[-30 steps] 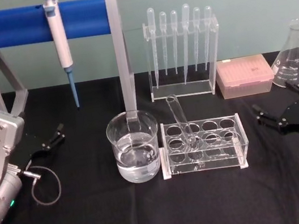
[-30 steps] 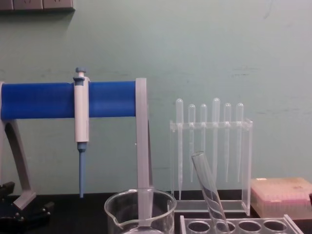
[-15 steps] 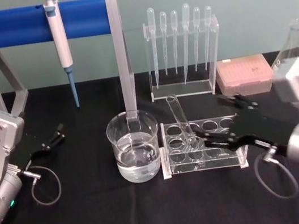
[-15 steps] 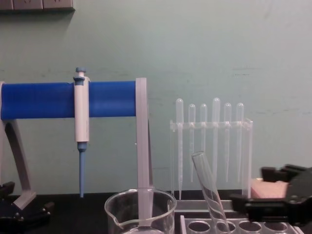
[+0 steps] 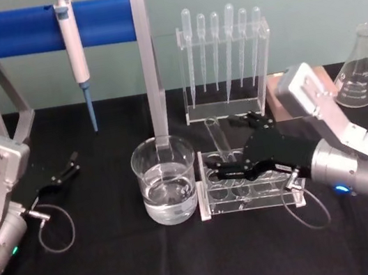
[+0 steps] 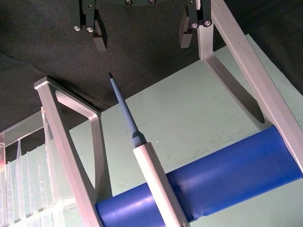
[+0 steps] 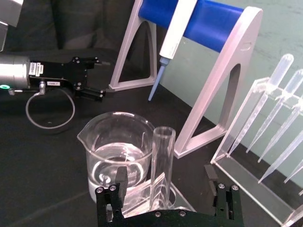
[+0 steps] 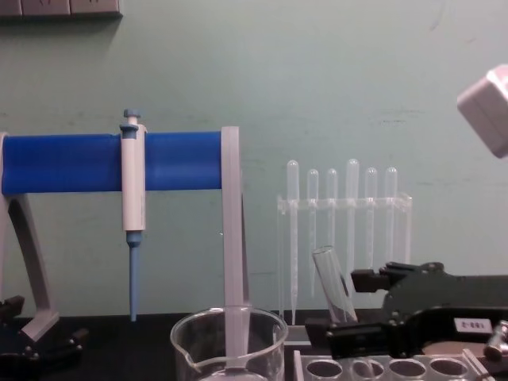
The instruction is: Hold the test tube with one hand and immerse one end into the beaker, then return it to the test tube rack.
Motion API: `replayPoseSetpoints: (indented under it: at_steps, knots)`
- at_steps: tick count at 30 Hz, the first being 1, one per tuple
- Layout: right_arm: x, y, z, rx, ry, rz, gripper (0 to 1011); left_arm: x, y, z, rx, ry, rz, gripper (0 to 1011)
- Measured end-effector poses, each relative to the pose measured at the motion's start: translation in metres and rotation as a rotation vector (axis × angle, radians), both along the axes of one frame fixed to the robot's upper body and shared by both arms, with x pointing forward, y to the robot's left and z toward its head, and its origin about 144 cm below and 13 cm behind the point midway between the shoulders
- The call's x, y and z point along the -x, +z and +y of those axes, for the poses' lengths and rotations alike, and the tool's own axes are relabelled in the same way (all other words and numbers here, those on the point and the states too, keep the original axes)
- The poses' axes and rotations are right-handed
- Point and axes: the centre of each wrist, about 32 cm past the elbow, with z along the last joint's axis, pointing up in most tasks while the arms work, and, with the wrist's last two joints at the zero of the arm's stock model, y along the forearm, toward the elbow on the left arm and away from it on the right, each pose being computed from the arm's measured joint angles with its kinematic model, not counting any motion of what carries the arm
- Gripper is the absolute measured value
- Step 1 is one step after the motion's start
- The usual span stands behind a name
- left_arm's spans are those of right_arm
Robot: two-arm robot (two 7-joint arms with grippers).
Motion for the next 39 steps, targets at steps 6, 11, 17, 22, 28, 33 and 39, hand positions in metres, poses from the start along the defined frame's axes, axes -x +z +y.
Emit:
replayPoseSetpoints:
  at_steps: [6, 11, 17, 22, 28, 33, 39]
  knots:
    - [-0.004, 0.003, 0.005, 0.009, -0.005, -0.011, 954, 0.0, 0.0, 0.0, 0.0, 0.0, 0.0, 1000]
    - [-0.005, 0.003, 0.006, 0.011, -0.004, -0.001, 836, 0.0, 0.0, 0.0, 0.0, 0.0, 0.0, 1000]
    - [-0.006, 0.001, 0.008, 0.006, -0.001, 0.008, 650, 0.0, 0.0, 0.0, 0.0, 0.0, 0.0, 1000]
    - [-0.005, 0.0, 0.008, 0.004, 0.0, 0.011, 504, 0.0, 0.0, 0.0, 0.0, 0.0, 0.0, 1000]
    - [0.0, 0.002, 0.008, -0.009, -0.001, 0.004, 302, 0.0, 0.0, 0.0, 0.0, 0.0, 0.0, 1000]
    - [0.008, 0.006, 0.005, -0.052, -0.002, -0.007, 225, 0.0, 0.0, 0.0, 0.0, 0.0, 0.0, 1000]
    - [0.02, 0.011, -0.001, -0.14, -0.026, -0.037, 224, 0.0, 0.0, 0.0, 0.0, 0.0, 0.0, 1000]
